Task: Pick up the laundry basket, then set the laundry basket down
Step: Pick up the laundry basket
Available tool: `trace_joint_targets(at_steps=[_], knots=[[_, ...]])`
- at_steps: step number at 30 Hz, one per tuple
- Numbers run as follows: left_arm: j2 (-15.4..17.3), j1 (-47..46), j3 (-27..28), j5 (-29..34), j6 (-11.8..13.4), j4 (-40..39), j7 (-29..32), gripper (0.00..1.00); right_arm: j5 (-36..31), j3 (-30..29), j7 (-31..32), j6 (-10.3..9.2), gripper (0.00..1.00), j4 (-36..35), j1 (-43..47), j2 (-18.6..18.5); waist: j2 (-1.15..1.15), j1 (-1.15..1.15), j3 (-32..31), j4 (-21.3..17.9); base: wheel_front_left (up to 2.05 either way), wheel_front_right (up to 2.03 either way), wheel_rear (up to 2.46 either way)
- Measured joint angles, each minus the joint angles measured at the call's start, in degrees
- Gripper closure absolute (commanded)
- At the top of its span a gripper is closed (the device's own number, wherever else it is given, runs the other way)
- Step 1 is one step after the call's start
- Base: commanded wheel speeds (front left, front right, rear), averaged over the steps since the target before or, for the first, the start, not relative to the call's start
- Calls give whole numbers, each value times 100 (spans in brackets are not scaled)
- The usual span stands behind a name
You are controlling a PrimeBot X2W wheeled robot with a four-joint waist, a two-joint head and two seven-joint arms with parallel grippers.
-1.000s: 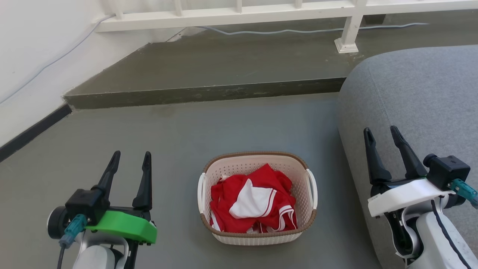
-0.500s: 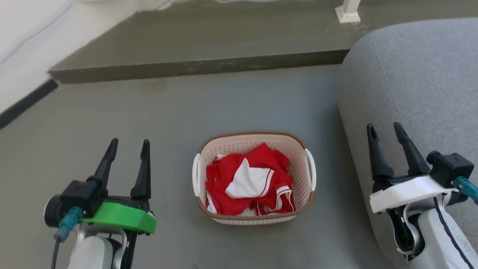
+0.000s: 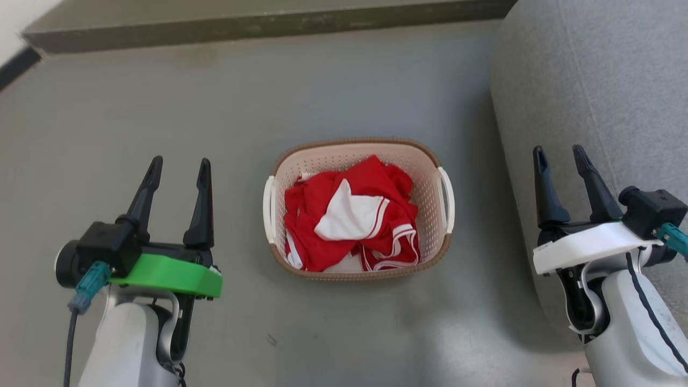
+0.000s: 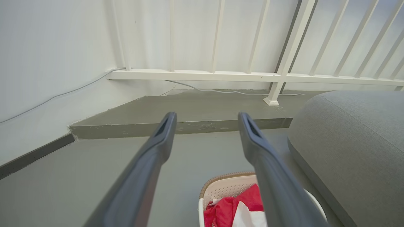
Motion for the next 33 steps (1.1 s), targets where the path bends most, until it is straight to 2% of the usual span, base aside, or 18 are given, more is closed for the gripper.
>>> trace_joint_targets(at_steps=[8,24,33], knots=[[-7,-366,-57,7,-43,236,0,0,10,58,-9,48,0,356,-351,90,0,0,467,-45,0,0,0],[20,-1374,-347,18,-49,1455,2,0,75,48,-13,68,0,1410,-1367,135,0,0,1472,-148,0,0,0],[15,-2012,-424,-58,-49,2221,268,0,77,134,-11,101,0,2075,-2045,172,0,0,2029,-141,0,0,0]])
